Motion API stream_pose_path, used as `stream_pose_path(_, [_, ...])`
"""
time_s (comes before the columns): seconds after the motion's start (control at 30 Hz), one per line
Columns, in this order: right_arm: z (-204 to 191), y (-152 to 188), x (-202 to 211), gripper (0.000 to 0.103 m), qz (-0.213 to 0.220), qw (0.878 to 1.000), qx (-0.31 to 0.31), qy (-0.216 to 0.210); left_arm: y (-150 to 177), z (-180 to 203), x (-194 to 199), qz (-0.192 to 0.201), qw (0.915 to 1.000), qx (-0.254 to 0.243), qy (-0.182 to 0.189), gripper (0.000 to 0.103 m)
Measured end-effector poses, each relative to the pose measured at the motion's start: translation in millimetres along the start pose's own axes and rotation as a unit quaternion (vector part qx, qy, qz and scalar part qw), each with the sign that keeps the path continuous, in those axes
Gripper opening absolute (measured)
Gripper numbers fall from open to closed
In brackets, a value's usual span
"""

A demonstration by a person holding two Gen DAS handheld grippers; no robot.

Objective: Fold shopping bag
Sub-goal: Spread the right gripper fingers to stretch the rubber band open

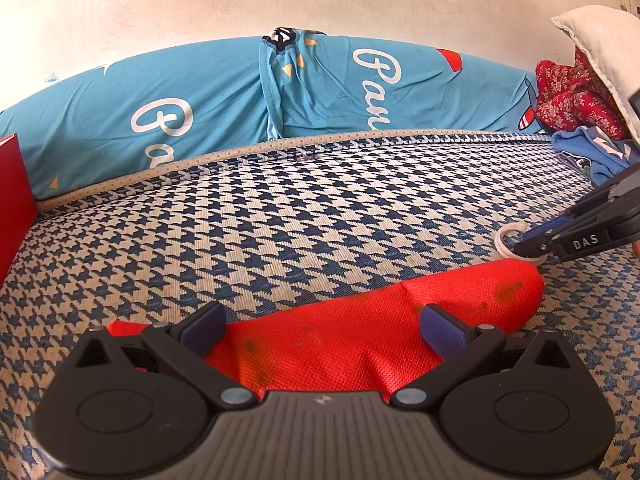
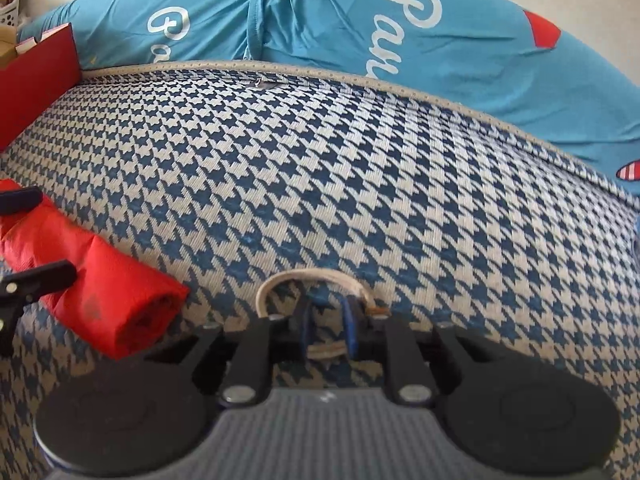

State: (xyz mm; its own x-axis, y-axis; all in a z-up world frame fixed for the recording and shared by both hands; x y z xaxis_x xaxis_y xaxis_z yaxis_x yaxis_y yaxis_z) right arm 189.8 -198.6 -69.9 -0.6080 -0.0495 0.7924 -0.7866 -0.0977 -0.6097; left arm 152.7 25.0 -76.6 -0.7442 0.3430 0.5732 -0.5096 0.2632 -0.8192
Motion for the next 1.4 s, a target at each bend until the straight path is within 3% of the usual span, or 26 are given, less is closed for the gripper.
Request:
stream_pose_path(0.43, [4.9, 16.0, 13.4, 0.027, 0.038, 0.999, -0.022, 0.008, -0.8, -1.3, -1.3, 0.0, 1.0, 0.001, 0.0, 0.103])
stream_pose_path(0.67, [9.9, 12.8, 12.3, 0.045, 0.069, 0.997, -0.035, -0.005, -1.0, -1.0, -1.0, 0.0, 1.0, 0.001, 0.001, 0.103])
stream_pose_path(0.97, [6.6, 10.8, 11.4, 0.054, 0.093, 0.995, -0.031, 0.002, -1.0, -1.0, -1.3, 0.001, 1.0, 0.001, 0.001, 0.103])
stream_pose_path(1.4, [12.7, 17.9, 20.4, 0.056, 0.119, 0.992, -0.019, -0.022, -1.2, -1.7, -0.8, 0.0, 1.0, 0.001, 0.001, 0.103])
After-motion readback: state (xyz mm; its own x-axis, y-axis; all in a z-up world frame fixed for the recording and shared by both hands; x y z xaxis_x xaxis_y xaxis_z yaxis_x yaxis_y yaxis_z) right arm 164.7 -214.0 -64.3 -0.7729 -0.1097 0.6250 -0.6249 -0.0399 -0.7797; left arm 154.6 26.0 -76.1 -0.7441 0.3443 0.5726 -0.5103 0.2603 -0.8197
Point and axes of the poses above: each gripper's, at about its wrist camera, not at the fingertips, and x roughly against the way its jaws point, z to its right, y to its underside, the point moved 3 cm from there along -x, roughly the way its jaws point, and after that the axes turned 5 degrees about -x, right-handed, at the moved point
